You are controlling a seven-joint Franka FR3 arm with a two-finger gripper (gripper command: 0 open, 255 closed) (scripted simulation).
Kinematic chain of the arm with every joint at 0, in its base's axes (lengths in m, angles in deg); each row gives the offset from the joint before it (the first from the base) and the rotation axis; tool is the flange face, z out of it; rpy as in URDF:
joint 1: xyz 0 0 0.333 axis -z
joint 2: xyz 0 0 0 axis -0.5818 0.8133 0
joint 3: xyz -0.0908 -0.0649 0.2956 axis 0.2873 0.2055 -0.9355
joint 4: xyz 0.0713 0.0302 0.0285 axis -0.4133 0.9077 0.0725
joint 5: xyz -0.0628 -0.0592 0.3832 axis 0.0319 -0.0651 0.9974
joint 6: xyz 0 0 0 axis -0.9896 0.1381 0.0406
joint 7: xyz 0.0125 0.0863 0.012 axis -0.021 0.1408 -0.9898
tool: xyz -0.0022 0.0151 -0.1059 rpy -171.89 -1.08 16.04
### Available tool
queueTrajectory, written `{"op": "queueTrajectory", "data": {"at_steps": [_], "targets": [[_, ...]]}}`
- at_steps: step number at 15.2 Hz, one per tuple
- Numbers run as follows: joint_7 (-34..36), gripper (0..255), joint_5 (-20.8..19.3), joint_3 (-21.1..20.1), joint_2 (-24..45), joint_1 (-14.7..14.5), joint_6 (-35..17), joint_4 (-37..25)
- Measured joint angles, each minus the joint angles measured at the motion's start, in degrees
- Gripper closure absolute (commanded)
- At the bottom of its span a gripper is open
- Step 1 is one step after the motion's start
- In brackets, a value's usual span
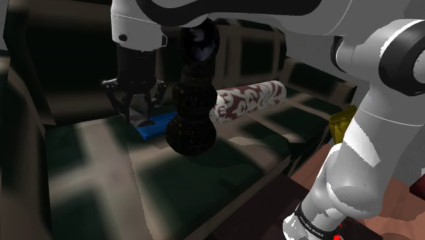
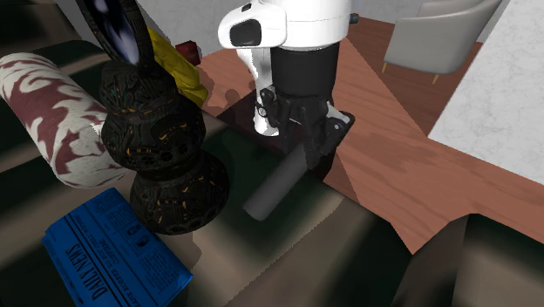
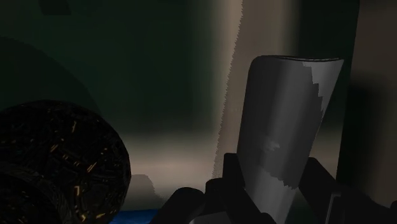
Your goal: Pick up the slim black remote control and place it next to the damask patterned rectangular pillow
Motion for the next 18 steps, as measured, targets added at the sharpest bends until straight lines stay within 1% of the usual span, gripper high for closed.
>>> {"op": "queueTrajectory", "data": {"at_steps": [1, 3, 7, 13, 16, 18], "targets": [[0.1, 255, 0.0, 0.0, 0.0, 0.0, 0.6, -0.6], [-1.7, 255, 1.3, 0.7, -2.4, 1.0, 0.4, 1.9], [-7.6, 255, 5.1, 3.4, -10.4, 3.5, -0.1, 9.9], [-16.9, 255, 8.3, 9.3, -20.8, 6.0, 0.4, 20.1], [-21.3, 255, 9.1, 12.2, -26.0, 6.8, 1.0, 25.0], [-24.0, 255, 9.0, 14.2, -28.0, 7.5, 1.5, 26.9]]}}
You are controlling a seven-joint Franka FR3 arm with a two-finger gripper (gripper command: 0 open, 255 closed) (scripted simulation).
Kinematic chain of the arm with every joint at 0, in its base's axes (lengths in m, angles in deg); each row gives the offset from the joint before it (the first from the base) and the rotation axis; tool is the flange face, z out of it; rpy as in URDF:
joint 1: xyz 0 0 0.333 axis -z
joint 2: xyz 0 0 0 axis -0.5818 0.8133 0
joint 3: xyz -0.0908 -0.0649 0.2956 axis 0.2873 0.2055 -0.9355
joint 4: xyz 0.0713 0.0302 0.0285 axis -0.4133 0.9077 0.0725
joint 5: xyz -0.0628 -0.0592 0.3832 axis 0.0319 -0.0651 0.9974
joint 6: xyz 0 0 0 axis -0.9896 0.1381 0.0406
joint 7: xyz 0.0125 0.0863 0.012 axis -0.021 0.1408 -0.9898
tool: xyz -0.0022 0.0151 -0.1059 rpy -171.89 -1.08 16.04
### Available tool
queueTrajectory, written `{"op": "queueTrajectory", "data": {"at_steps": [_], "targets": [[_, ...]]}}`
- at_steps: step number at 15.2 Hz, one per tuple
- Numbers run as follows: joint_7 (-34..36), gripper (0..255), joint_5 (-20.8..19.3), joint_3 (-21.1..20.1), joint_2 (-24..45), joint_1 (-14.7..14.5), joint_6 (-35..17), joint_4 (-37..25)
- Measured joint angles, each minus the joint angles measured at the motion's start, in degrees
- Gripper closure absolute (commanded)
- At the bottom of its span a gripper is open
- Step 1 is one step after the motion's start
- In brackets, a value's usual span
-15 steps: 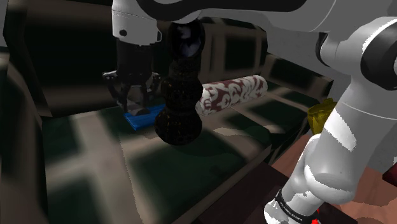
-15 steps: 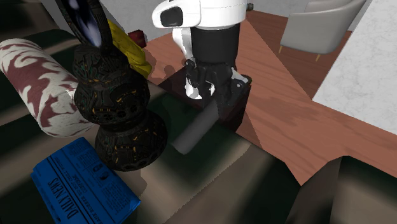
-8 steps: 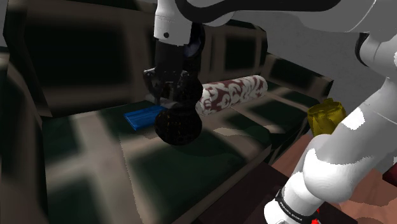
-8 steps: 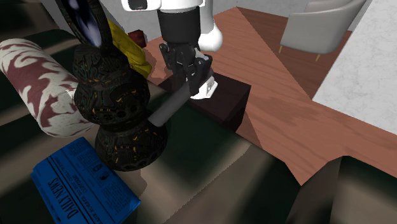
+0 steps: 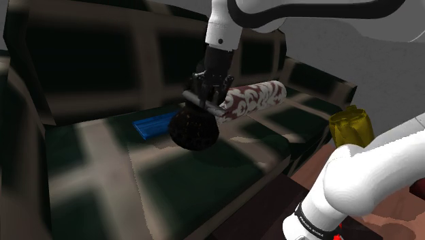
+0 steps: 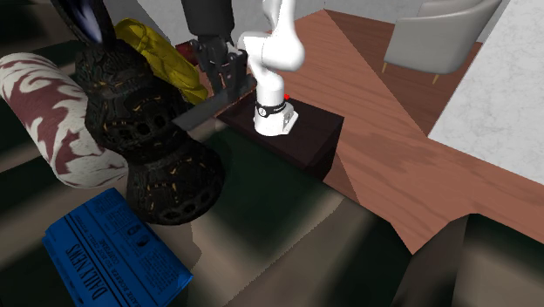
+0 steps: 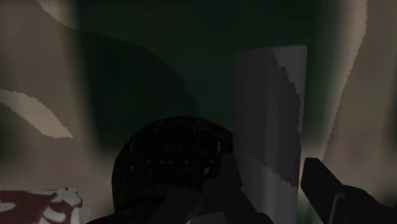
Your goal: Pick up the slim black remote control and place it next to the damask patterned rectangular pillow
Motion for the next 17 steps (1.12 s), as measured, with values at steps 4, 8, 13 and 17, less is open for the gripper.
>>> {"op": "queueTrajectory", "data": {"at_steps": [4, 8, 13, 17], "targets": [[-5.2, 255, -0.8, 4.1, -4.3, 1.4, 0.9, 4.1], [-10.7, 255, -2.4, 8.5, -8.5, 3.0, 2.3, 7.6], [-17.3, 255, -5.1, 14.0, -11.8, 5.3, 3.9, 10.0], [-22.7, 255, -8.0, 18.6, -13.4, 7.4, 4.7, 11.1]]}}
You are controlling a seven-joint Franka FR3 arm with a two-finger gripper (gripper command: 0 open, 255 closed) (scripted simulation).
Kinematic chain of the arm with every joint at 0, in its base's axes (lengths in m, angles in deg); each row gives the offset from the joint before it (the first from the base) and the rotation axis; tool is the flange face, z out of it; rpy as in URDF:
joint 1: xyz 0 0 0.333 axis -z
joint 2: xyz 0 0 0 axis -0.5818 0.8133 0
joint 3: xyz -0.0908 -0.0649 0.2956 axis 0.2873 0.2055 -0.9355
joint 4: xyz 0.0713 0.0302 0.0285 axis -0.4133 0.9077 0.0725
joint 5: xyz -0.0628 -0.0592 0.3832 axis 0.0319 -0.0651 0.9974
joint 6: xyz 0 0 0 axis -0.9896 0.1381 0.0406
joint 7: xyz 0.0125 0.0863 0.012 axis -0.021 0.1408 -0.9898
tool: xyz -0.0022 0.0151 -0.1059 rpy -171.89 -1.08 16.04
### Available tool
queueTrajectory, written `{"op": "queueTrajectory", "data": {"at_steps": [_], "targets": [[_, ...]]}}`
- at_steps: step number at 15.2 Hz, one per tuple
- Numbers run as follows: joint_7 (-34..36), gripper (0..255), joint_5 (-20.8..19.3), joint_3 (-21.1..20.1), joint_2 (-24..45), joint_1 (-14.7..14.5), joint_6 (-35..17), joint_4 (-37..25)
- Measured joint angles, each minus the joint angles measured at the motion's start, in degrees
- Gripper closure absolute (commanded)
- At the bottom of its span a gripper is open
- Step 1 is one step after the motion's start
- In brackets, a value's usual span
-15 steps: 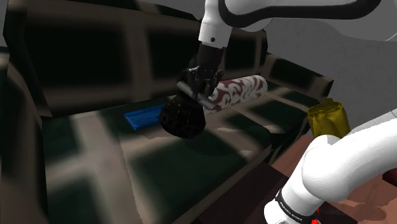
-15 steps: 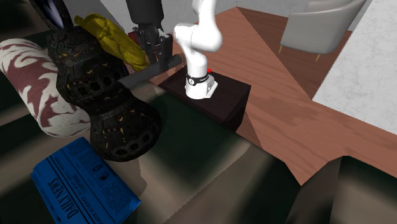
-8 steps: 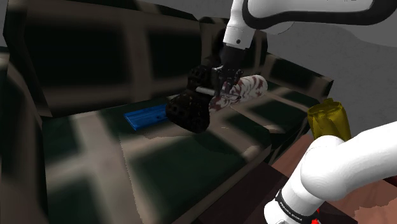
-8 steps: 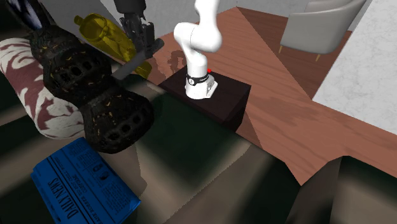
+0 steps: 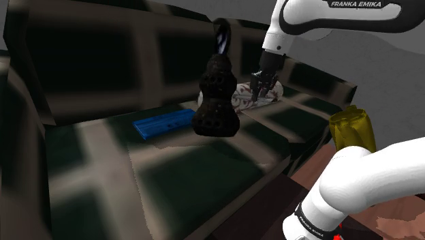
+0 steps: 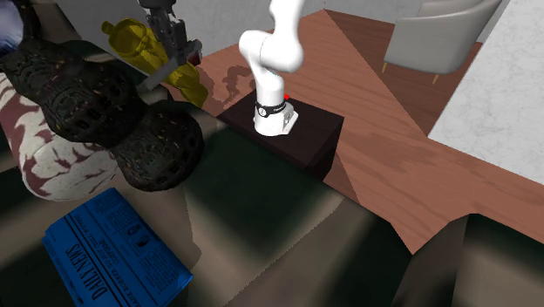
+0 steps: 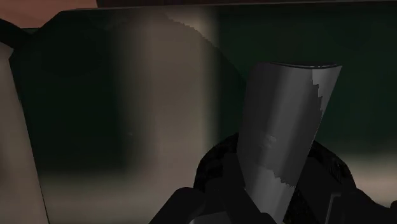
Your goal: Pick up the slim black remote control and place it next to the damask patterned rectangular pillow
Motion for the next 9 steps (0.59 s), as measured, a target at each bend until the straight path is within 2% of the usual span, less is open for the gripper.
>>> {"op": "queueTrajectory", "data": {"at_steps": [9], "targets": [[-12.2, 255, -6.2, 10.4, 0.9, 4.1, 1.6, -2.3]]}}
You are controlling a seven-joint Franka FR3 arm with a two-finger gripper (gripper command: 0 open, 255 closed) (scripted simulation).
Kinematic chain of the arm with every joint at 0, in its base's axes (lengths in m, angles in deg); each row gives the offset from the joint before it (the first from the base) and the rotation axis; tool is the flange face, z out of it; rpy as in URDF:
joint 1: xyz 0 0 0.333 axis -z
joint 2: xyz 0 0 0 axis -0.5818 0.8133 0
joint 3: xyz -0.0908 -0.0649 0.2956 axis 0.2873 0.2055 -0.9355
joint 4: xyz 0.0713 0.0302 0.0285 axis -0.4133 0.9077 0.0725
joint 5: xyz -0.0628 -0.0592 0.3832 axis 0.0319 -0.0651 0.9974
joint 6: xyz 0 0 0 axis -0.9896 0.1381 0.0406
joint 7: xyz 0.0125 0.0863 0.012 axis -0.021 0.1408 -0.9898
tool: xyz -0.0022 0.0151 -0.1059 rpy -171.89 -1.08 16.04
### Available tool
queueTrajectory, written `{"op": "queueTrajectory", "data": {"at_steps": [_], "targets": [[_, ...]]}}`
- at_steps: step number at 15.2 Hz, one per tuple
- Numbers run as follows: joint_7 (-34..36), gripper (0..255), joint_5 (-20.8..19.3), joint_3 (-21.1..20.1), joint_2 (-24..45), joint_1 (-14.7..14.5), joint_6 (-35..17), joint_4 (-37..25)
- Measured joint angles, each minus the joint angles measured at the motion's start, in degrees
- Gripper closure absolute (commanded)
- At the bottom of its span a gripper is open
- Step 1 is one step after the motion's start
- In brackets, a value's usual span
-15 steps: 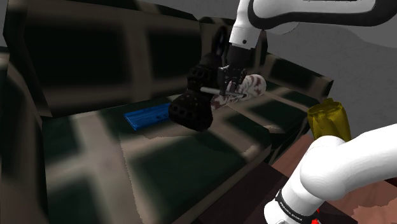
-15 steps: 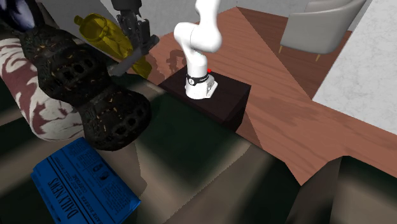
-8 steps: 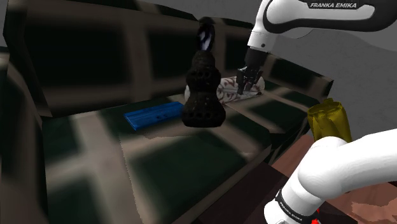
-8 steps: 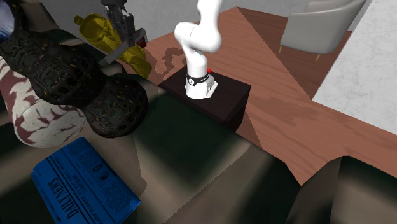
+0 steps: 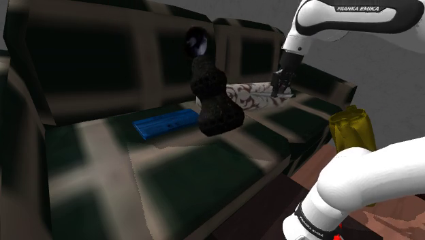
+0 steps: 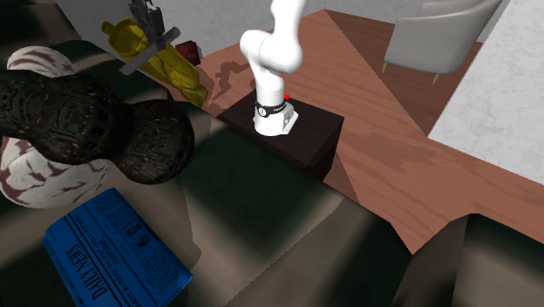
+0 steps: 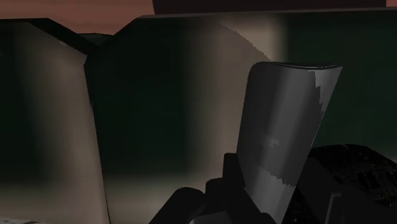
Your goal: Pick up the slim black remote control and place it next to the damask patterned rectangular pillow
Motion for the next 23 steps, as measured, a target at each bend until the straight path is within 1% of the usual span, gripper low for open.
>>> {"op": "queueTrajectory", "data": {"at_steps": [5, 7, 9, 10, 14, 23], "targets": [[-7.4, 255, -3.1, 6.3, 2.1, 2.0, 0.0, -2.3], [-10.5, 255, -3.9, 9.0, 4.3, 2.4, 0.3, -5.1], [-14.0, 255, -4.8, 12.2, 6.3, 2.9, -0.3, -6.7], [-15.0, 255, -5.0, 13.0, 6.9, 3.0, -0.7, -6.9], [-15.9, 255, -5.5, 14.0, 7.2, 3.3, -2.7, -5.2], [-16.3, 255, -6.3, 15.3, 7.2, 3.7, -9.5, 1.5]]}}
